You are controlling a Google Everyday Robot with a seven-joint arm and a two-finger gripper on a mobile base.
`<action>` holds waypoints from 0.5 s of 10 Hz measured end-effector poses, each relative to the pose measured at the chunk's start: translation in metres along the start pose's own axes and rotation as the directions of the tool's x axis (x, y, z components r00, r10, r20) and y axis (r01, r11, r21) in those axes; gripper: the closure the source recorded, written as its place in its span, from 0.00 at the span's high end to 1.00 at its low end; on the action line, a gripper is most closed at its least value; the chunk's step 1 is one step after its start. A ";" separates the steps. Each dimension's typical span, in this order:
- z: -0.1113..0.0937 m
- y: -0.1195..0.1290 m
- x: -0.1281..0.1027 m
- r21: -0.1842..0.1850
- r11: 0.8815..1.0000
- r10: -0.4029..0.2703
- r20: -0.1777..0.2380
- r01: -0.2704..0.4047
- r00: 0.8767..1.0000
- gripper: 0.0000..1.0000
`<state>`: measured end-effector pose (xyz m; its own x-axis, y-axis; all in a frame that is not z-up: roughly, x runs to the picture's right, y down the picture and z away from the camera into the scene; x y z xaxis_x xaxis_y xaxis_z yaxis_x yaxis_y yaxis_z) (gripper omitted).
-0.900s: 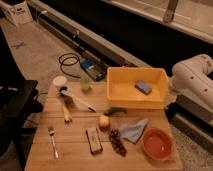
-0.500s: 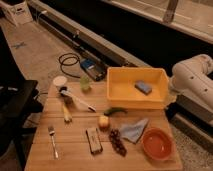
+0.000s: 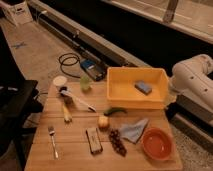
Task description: Wipe red bowl with towel
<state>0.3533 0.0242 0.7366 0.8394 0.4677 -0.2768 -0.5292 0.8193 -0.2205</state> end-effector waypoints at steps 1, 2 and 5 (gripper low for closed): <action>0.000 0.000 0.000 0.000 1.000 0.000 0.000 0.000 1.000 0.80; 0.000 0.000 0.000 -0.001 1.000 0.000 0.000 0.000 1.000 0.80; 0.001 0.000 0.001 -0.002 1.000 0.001 -0.001 -0.001 1.000 0.80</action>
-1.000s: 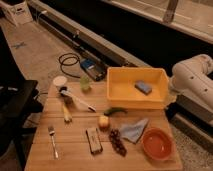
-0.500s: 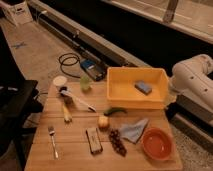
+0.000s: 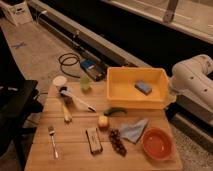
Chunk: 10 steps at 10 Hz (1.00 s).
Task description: Wipe red bowl with towel
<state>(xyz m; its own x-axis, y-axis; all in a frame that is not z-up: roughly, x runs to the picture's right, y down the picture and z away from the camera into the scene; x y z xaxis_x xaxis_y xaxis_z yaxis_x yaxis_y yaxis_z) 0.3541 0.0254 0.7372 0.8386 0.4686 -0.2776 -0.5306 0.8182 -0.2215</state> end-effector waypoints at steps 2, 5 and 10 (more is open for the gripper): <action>0.000 0.000 0.000 0.000 1.000 0.000 0.000 0.000 1.000 0.80; 0.000 0.000 -0.001 0.000 1.000 -0.001 0.001 0.001 1.000 0.80; -0.003 -0.003 -0.001 -0.019 1.000 -0.017 0.004 0.018 1.000 0.80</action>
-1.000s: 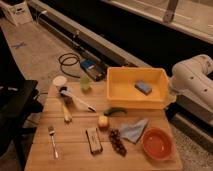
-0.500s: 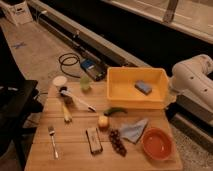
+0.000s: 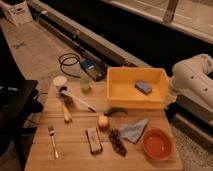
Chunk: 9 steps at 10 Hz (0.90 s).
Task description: Wipe red bowl with towel
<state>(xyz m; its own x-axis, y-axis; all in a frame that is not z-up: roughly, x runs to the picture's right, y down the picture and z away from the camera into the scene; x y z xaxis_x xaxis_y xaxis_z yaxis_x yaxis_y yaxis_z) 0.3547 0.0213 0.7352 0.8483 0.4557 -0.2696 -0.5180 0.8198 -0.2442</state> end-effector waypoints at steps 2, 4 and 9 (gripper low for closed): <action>-0.018 -0.001 -0.012 -0.062 0.991 -0.119 0.030 0.121 0.992 0.80; -0.035 0.010 -0.020 -0.094 0.971 -0.215 0.049 0.219 0.975 0.80; -0.017 0.082 -0.017 -0.178 0.880 -0.437 0.067 0.441 0.897 0.80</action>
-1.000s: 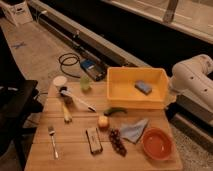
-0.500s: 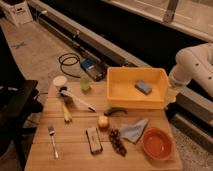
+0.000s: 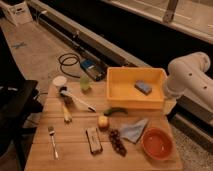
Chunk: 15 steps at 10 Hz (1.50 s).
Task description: Wipe red bowl with towel
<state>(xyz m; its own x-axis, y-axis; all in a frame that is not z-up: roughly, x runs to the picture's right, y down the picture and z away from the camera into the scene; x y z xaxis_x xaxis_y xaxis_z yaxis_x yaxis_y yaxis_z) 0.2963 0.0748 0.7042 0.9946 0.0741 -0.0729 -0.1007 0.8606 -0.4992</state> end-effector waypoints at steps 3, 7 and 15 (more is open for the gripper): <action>0.016 0.027 -0.010 -0.071 0.995 -0.073 0.007 0.073 0.997 0.80; 0.016 0.027 -0.009 -0.073 0.995 -0.070 0.008 0.070 0.998 0.80; 0.046 0.067 -0.105 -0.112 0.958 -0.254 0.085 0.262 0.964 0.80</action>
<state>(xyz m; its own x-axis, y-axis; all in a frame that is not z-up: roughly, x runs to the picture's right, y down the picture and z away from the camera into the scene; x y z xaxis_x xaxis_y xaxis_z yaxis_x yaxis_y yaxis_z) 0.1862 0.1479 0.7186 0.9861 -0.1044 0.1294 0.1614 0.7878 -0.5944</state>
